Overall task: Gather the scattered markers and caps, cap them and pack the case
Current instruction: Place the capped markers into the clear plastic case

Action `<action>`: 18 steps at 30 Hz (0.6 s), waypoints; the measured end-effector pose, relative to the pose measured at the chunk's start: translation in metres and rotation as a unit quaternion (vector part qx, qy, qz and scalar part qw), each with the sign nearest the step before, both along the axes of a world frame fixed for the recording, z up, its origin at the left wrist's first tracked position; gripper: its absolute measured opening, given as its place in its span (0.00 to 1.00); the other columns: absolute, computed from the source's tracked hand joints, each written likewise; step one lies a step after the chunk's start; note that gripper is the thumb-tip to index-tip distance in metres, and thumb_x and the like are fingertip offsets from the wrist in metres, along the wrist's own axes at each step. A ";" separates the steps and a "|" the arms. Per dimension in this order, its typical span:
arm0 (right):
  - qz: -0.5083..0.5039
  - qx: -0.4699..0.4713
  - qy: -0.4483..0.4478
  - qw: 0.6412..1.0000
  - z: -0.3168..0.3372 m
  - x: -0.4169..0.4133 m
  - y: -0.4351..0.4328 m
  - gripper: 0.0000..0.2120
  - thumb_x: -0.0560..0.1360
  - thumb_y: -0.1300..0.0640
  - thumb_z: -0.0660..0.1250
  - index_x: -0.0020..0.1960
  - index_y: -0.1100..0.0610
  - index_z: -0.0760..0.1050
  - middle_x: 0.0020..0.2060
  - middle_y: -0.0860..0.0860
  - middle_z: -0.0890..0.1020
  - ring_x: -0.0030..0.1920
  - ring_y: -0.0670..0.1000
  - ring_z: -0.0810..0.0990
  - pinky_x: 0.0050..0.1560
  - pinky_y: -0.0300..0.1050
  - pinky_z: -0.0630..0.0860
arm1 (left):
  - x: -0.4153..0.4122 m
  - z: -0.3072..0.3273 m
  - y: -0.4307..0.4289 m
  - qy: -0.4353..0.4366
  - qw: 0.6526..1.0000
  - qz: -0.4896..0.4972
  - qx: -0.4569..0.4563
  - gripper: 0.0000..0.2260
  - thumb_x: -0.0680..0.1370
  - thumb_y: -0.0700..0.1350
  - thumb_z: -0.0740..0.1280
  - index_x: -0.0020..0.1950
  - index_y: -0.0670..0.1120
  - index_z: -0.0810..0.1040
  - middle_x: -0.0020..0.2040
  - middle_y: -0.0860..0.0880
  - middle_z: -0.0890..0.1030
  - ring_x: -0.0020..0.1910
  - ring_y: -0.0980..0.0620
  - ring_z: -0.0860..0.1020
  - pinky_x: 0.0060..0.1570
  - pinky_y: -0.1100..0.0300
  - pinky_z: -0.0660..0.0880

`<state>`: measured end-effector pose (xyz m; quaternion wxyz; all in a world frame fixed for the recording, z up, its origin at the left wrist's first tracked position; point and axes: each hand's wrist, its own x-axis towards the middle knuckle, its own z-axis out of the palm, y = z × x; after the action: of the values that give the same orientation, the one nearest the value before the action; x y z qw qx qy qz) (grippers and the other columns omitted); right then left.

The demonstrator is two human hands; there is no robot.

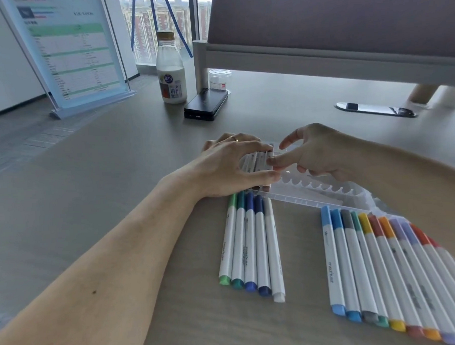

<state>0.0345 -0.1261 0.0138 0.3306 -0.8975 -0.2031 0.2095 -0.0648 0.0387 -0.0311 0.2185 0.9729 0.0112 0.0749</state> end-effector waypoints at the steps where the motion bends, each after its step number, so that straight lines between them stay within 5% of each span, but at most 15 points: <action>1: 0.000 0.002 0.002 1.000 0.000 0.000 0.000 0.19 0.68 0.46 0.80 0.54 0.49 0.77 0.44 0.54 0.83 0.45 0.54 0.76 0.47 0.50 0.80 | 0.000 0.000 0.000 0.001 1.000 0.001 0.001 0.32 0.75 0.71 0.65 0.78 0.64 0.68 0.79 0.61 0.65 0.78 0.59 0.58 0.71 0.53 0.55; 4: 0.005 0.002 -0.002 1.000 0.000 -0.001 0.000 0.19 0.68 0.46 0.79 0.54 0.48 0.77 0.42 0.54 0.83 0.39 0.52 0.74 0.35 0.42 0.74 | 0.000 0.001 -0.001 0.004 1.000 0.002 0.008 0.32 0.75 0.71 0.65 0.77 0.63 0.68 0.79 0.60 0.65 0.78 0.58 0.58 0.72 0.50 0.56; 7: 0.010 -0.006 -0.010 1.000 -0.001 -0.001 -0.001 0.17 0.68 0.46 0.79 0.51 0.47 0.76 0.41 0.53 0.83 0.39 0.50 0.76 0.38 0.45 0.79 | 0.000 0.000 -0.001 0.003 1.000 0.000 0.012 0.31 0.75 0.71 0.66 0.77 0.63 0.69 0.78 0.60 0.66 0.77 0.57 0.58 0.73 0.49 0.56; 13: 0.006 -0.011 -0.022 1.000 -0.001 -0.001 -0.001 0.14 0.69 0.46 0.79 0.48 0.46 0.76 0.39 0.52 0.81 0.35 0.48 0.73 0.31 0.40 0.71 | 0.000 0.000 0.000 0.001 1.000 -0.001 0.013 0.31 0.75 0.71 0.65 0.76 0.64 0.69 0.78 0.60 0.65 0.77 0.59 0.58 0.70 0.51 0.55; 18: 0.015 0.002 -0.045 0.999 -0.005 -0.002 -0.004 0.19 0.70 0.47 0.79 0.56 0.49 0.76 0.45 0.51 0.83 0.34 0.47 0.76 0.23 0.34 0.69 | 0.001 -0.001 0.000 0.004 1.000 -0.003 0.011 0.31 0.75 0.72 0.64 0.76 0.64 0.69 0.78 0.60 0.65 0.78 0.58 0.58 0.73 0.49 0.55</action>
<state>0.0321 -0.1299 0.0088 0.3199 -0.9021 -0.2315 0.1739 -0.0642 0.0390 -0.0325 0.2079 0.9756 0.0084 0.0708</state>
